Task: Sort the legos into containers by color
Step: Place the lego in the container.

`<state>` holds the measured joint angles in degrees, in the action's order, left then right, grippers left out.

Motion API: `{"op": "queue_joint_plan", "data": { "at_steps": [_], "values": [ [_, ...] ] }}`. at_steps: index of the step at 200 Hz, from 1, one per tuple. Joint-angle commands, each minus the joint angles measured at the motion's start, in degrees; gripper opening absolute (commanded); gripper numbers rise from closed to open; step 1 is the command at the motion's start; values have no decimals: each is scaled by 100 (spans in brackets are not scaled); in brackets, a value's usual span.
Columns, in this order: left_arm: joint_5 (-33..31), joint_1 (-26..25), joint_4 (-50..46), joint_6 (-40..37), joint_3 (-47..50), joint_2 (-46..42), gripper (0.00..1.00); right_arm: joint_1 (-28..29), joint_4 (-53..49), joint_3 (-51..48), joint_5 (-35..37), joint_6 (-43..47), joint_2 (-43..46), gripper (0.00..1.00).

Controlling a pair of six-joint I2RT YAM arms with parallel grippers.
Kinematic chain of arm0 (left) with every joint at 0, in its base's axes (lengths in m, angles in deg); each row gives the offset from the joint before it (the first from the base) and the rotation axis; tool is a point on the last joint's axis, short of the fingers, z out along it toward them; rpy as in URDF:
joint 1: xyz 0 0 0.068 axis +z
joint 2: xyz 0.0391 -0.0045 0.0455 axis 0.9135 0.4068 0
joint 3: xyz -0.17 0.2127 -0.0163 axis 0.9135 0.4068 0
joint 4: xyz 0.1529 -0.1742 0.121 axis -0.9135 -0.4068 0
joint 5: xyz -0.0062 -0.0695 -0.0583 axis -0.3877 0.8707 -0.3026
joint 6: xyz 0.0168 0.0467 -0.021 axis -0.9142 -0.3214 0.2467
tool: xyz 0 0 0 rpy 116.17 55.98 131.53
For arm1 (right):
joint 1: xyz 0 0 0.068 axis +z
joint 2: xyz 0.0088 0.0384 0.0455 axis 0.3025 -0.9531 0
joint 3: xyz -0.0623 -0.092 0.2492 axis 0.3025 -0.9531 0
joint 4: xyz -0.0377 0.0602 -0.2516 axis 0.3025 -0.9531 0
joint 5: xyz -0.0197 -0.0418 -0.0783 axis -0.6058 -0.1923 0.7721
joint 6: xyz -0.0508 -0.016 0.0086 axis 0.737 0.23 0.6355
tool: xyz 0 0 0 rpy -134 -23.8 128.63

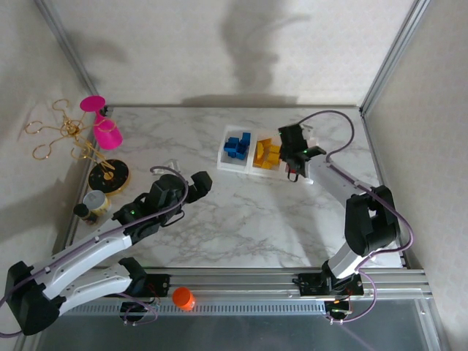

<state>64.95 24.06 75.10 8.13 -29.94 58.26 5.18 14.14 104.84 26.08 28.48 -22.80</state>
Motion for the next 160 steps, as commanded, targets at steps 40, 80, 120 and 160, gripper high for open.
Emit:
{"op": "queue_joint_plan", "data": {
  "at_steps": [40, 80, 120, 160],
  "values": [
    [377, -17, 438, -280, -307, 553, 100, -563, 259, 816, -278, 524, -1055, 38],
    [218, -5, 349, -390, -323, 430, 100, -567, 99, 1169, -205, 593, -1160, 59],
    [69, -5, 266, -355, -193, 195, 100, -167, 100, 894, -315, 596, -605, 64],
    [-166, 0, -168, -344, -181, -135, 100, 708, 162, 503, -520, 520, -138, 70]
  ]
}}
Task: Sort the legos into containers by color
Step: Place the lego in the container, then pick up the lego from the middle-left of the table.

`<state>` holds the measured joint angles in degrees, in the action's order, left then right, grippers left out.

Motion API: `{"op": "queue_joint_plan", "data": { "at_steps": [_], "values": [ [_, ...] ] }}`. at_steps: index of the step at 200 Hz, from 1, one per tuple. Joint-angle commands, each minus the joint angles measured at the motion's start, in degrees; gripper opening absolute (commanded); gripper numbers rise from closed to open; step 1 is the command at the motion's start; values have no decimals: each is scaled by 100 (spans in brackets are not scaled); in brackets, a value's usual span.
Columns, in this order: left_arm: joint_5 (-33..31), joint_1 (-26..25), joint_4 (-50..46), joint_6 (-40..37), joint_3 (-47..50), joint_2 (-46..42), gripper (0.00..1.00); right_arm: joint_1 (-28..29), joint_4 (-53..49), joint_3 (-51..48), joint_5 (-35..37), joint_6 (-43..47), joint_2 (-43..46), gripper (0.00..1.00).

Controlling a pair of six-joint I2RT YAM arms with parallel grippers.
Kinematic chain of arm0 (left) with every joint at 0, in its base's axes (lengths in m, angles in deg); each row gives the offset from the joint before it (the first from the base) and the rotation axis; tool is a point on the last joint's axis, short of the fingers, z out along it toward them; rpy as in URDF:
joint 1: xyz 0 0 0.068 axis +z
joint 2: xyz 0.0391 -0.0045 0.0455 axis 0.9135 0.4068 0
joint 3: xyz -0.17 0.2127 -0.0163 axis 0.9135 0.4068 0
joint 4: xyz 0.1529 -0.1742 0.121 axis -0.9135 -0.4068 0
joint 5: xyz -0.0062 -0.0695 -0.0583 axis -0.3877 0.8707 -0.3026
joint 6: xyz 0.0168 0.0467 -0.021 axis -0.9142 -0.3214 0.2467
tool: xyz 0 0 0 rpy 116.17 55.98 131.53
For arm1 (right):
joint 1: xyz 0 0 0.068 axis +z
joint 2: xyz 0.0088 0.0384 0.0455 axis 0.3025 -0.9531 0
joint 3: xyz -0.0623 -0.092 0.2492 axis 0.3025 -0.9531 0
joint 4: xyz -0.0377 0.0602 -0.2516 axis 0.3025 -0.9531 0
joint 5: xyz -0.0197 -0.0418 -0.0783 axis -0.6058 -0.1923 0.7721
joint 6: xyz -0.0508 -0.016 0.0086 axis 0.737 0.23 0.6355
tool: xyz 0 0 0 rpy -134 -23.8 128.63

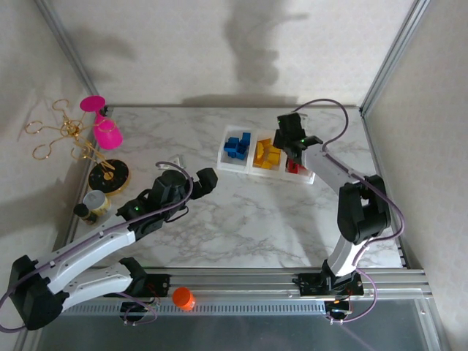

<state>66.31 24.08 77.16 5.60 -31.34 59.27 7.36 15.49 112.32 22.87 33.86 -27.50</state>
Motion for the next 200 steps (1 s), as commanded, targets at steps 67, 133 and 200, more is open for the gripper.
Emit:
{"op": "queue_joint_plan", "data": {
  "at_steps": [67, 133, 200],
  "values": [
    [-898, 7, -1542, 283, 139, -1458, 99, 2511, 678, -435, -507, -397, 92, 78],
    [-1450, 15, -2771, 662, -218, -2294, 100, 3707, 1399, 577, -820, -309, -1514, 84],
    [-1767, 26, -3327, 978, -353, -2479, 100, 3980, 1111, 2330, -855, -258, -3202, 89]
  ]
}}
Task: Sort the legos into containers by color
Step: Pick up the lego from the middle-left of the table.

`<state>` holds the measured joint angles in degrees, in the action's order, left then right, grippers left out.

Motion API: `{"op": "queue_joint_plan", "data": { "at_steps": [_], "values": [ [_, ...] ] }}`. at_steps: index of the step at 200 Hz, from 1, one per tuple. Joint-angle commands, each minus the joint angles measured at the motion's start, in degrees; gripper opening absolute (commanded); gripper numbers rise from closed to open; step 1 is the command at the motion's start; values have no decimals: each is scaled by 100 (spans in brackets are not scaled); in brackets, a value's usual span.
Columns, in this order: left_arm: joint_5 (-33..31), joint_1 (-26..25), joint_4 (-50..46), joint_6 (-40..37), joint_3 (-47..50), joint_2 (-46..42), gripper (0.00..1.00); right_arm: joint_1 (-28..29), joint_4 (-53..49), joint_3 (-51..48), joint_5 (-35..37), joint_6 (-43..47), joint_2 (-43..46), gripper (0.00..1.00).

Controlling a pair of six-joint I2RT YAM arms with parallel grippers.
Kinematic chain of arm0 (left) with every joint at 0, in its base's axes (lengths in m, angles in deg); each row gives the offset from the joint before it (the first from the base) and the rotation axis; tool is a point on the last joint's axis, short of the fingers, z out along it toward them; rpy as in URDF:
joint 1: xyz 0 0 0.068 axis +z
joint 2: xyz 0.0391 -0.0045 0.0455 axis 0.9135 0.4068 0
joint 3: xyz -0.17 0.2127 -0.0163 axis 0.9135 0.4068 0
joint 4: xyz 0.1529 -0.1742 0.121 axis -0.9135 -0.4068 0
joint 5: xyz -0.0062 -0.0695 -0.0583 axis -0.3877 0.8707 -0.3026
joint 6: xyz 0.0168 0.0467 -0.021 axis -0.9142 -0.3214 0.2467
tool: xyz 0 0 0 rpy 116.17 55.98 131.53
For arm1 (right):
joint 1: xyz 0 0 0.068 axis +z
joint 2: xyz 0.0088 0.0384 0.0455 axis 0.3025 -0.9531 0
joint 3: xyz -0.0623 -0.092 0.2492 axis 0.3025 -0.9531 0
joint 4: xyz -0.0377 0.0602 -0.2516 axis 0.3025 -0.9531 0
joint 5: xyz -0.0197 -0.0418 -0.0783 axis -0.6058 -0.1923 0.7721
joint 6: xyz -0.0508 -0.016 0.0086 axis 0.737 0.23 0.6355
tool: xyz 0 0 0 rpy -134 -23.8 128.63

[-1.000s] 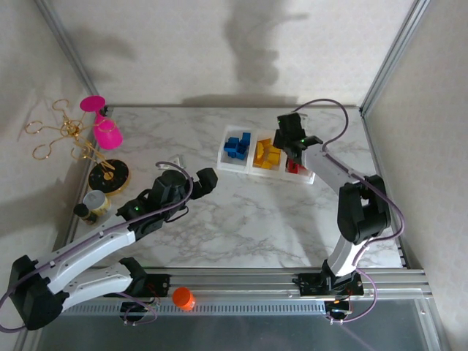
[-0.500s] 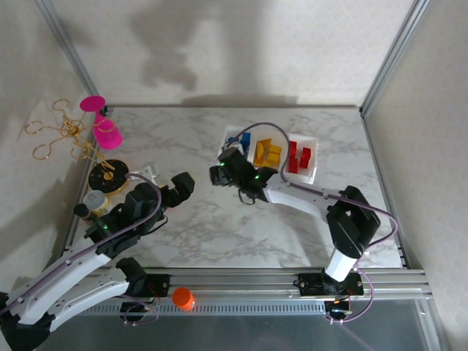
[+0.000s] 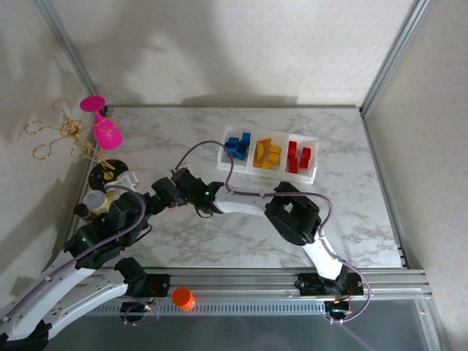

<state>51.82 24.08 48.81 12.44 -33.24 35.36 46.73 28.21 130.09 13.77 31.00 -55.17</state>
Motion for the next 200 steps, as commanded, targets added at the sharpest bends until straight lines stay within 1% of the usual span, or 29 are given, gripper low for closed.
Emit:
{"op": "queue_joint_plan", "data": {
  "at_steps": [1, 36, 75, 96, 127, 168, 190, 200],
  "values": [
    [-323, 26, -493, 299, -163, -88, 100, 48, -175, 570, 56, 35, -458, 89],
    [-406, 34, -582, 318, -189, -111, 100, 87, -565, 1205, 203, 86, -1059, 90],
    [-355, 33, -537, 321, -209, -48, 100, 132, -965, 1501, 504, 235, -1344, 88],
    [-295, 29, -469, 321, -166, -19, 100, 133, -1143, 1265, 744, 220, -1134, 81],
    [-207, 26, -325, 320, -86, 26, 100, 140, -1315, 830, 824, 128, -762, 68],
    [-99, 29, -205, 304, -75, 149, 100, 132, -1478, 787, 788, 3, -692, 49],
    [-82, 27, -195, 308, -66, 143, 100, 131, -1407, 763, 736, -26, -614, 38],
    [-66, 27, -190, 297, -66, 141, 100, 132, -1408, 762, 719, -42, -562, 35]
  ]
}}
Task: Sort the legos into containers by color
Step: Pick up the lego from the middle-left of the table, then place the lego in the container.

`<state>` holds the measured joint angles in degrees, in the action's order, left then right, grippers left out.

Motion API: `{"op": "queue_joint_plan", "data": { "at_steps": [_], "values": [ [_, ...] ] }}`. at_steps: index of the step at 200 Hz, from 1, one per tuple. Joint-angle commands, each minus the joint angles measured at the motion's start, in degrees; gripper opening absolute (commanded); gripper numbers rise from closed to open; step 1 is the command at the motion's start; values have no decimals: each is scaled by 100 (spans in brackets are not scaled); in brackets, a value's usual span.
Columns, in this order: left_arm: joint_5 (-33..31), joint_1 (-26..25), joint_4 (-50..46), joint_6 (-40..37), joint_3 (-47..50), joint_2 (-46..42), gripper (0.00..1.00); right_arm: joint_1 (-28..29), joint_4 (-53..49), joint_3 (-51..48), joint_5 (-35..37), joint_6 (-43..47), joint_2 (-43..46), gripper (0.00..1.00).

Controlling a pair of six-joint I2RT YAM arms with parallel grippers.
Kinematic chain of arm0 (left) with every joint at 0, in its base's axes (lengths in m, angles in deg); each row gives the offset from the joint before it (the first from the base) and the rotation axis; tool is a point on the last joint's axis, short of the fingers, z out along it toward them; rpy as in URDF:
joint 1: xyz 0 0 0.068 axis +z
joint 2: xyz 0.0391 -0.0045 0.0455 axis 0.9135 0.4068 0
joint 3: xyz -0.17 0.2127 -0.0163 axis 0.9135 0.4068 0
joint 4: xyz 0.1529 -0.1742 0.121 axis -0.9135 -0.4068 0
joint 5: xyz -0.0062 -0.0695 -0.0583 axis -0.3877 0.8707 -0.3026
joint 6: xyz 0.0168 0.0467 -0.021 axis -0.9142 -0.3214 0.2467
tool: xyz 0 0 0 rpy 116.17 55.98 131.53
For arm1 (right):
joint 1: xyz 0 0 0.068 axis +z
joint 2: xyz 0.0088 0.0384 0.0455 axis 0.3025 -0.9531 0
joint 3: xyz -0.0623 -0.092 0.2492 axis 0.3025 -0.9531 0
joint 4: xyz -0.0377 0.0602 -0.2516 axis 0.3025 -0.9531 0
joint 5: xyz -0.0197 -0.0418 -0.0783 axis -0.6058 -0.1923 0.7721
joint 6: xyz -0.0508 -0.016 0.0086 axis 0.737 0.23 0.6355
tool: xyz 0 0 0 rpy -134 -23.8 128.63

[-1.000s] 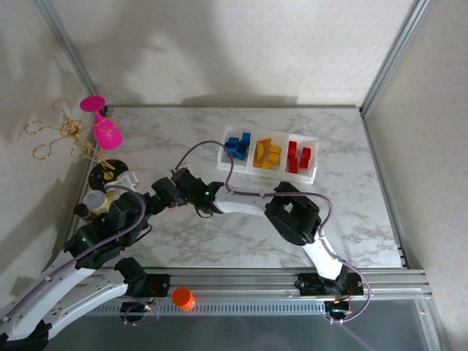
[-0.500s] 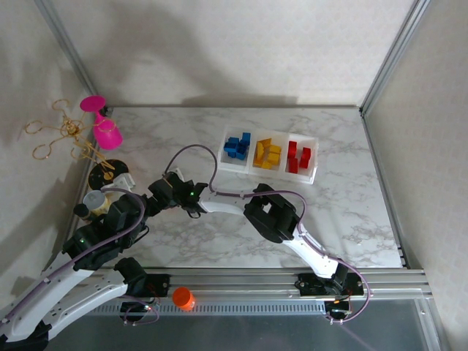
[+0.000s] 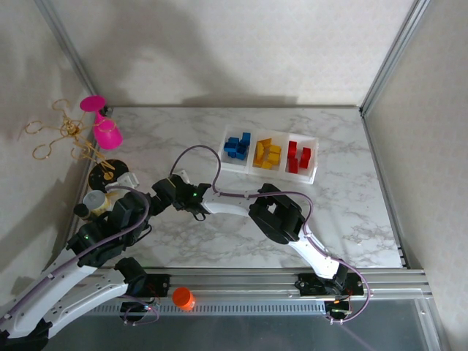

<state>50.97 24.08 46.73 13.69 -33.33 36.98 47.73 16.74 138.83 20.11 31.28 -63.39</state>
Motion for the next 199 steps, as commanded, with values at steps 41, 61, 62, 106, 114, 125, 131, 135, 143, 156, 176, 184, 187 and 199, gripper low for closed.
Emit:
{"op": "queue_joint_plan", "data": {
  "at_steps": [41, 61, 62, 106, 114, 125, 131, 135, 143, 156, 176, 184, 187, 199],
  "values": [
    [181, 25, 116, 129, -119, -13, 100, -74, 2, -593, -62, -163, 952, 31],
    [405, 26, 380, -39, -137, 12, 100, -216, 202, -1177, -48, -260, 1567, 31],
    [428, 26, 403, -53, -137, 13, 100, -224, 212, -1194, -48, -264, 1600, 30],
    [1081, 17, 1097, -465, -103, 492, 99, -884, 315, -2523, 298, -442, 3073, 31],
    [1215, 20, 1311, -569, -61, 580, 100, -1036, 265, -2702, 400, -446, 3303, 31],
    [1434, 16, 1613, -704, -10, 726, 100, -1298, 216, -2940, 467, -451, 3588, 31],
    [1501, 16, 1753, -745, 2, 806, 100, -1450, 193, -3044, 498, -434, 3731, 32],
    [1548, 15, 1839, -780, 8, 858, 100, -1557, 175, -3139, 525, -428, 3812, 32],
    [1607, 14, 1977, -834, 0, 1013, 99, -1790, 155, -3263, 564, -406, 3983, 32],
    [1701, 7, 2166, -940, -58, 1278, 100, -2186, 151, -3460, 623, -346, 4205, 33],
    [1845, 3, 2510, -1088, -76, 1652, 100, -2921, 168, -3630, 655, -244, 4378, 33],
    [1895, -1, 2696, -1149, -54, 1773, 100, -3209, 198, -3662, 636, -207, 4394, 33],
    [1912, -1, 2763, -1168, -43, 1813, 100, -3304, 219, -3678, 618, -173, 4401, 33],
    [1929, 2, 2987, -1218, -6, 1967, 100, -3636, 363, -3747, 605, -41, 4389, 33]
  ]
}}
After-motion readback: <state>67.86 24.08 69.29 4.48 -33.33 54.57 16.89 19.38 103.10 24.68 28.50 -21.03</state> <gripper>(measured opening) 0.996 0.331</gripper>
